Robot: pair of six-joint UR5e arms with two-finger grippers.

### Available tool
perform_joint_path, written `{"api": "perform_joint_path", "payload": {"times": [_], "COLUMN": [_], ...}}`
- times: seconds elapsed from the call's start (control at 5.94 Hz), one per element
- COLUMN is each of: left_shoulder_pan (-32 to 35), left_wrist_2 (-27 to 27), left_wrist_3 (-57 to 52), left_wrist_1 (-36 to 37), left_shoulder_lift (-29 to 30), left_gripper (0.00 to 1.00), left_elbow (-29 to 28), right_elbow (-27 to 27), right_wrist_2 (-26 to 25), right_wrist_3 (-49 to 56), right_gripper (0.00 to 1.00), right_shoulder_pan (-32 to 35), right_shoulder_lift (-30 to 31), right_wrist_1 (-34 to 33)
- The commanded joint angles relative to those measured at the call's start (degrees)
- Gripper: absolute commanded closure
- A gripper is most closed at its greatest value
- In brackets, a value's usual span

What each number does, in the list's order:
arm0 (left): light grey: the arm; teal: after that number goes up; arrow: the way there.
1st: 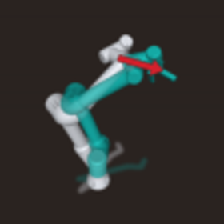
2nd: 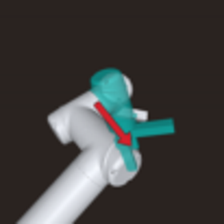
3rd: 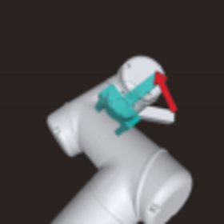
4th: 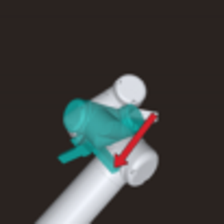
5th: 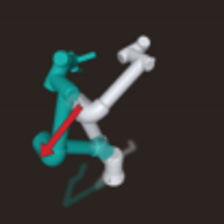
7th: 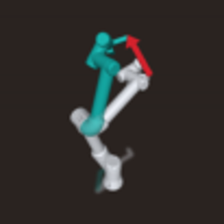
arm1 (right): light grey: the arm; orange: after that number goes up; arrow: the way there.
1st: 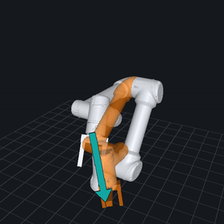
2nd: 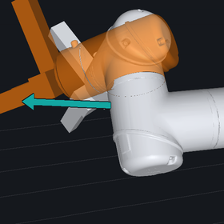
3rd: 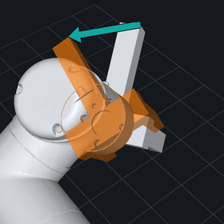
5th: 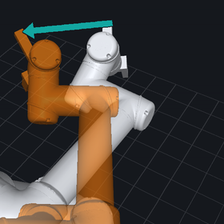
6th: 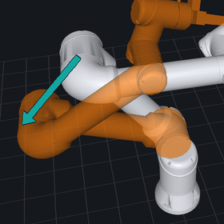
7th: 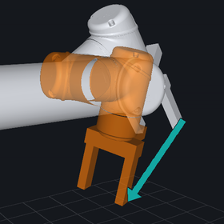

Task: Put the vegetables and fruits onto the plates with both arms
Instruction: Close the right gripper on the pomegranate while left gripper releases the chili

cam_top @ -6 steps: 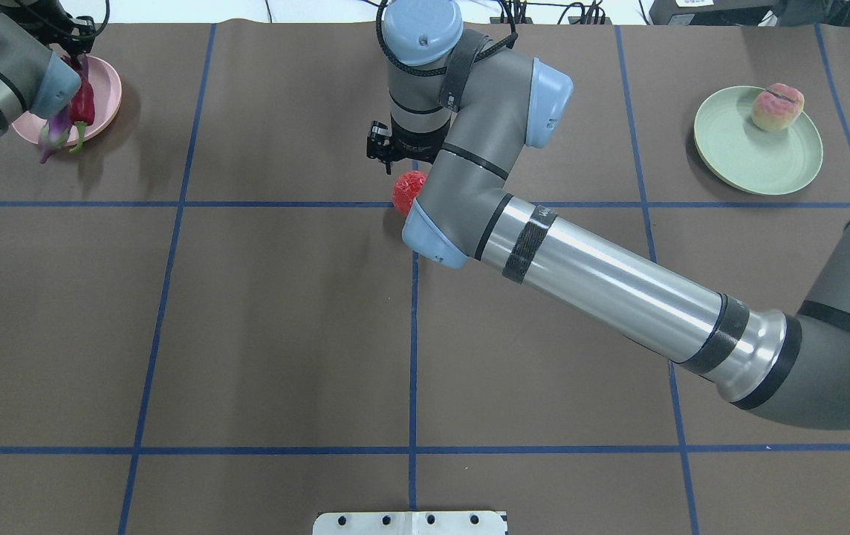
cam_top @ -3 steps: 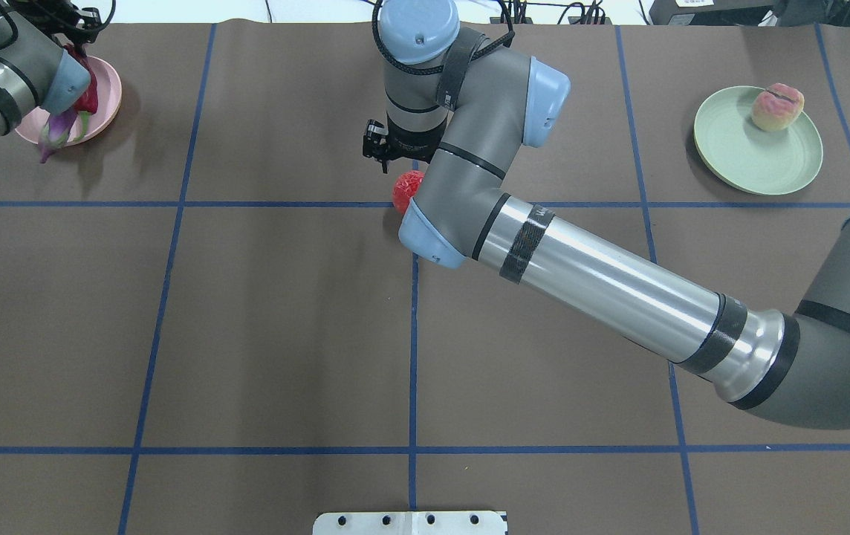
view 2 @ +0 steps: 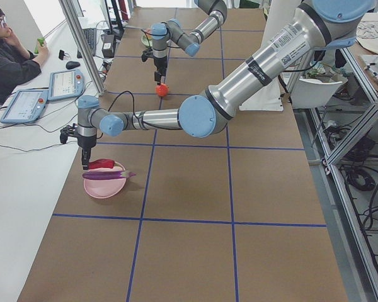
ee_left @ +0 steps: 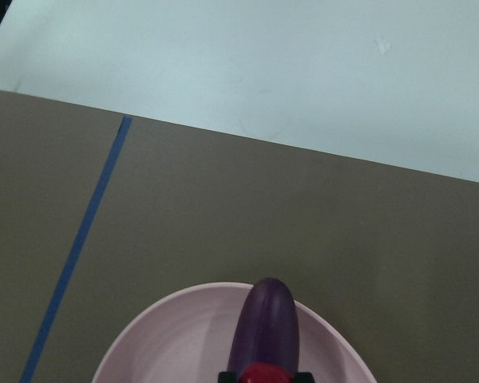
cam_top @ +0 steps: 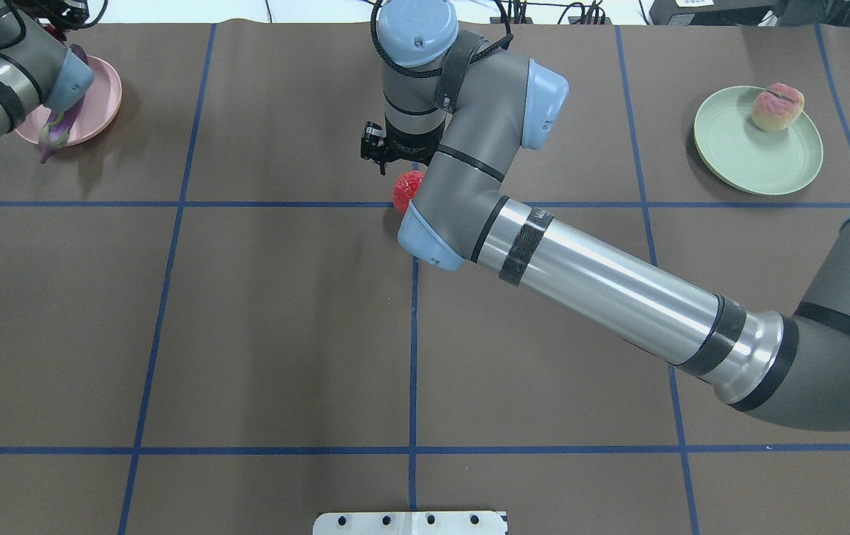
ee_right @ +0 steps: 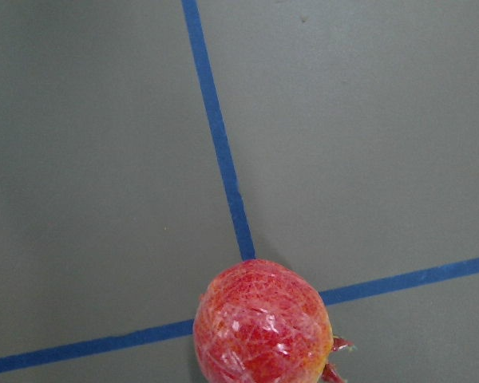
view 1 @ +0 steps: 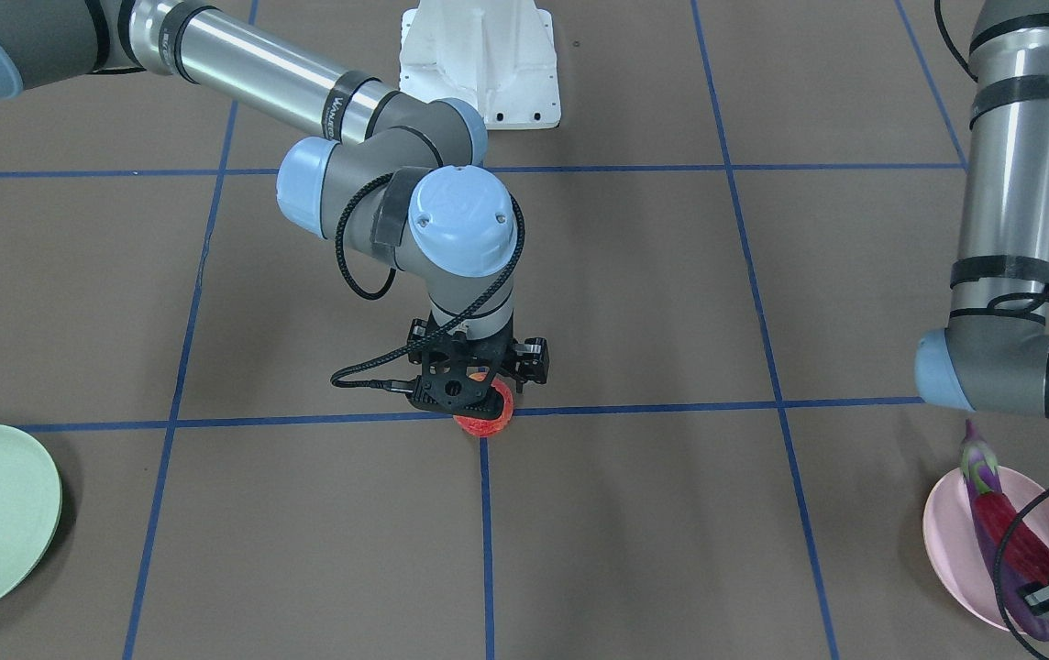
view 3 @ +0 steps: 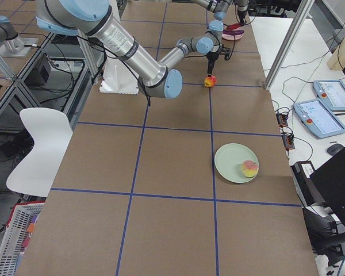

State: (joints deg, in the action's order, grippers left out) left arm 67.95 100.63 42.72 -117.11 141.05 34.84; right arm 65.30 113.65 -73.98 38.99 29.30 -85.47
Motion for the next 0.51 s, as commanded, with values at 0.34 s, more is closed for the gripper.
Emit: {"api": "perform_joint_path", "payload": {"times": [0.34], "left_shoulder_pan": [-2.71], "left_wrist_2": [-9.99], "left_wrist_3": [-3.96], "left_wrist_1": [-2.15], "left_shoulder_lift": [0.37], "left_gripper": [1.0], "left_elbow": [-0.38], "right_elbow": [0.0], "right_wrist_2": [-0.35], "right_wrist_3": [-0.8], "right_gripper": [0.01], "right_shoulder_pan": [-0.84], "right_shoulder_lift": [0.05], "right_wrist_1": [0.31]}}
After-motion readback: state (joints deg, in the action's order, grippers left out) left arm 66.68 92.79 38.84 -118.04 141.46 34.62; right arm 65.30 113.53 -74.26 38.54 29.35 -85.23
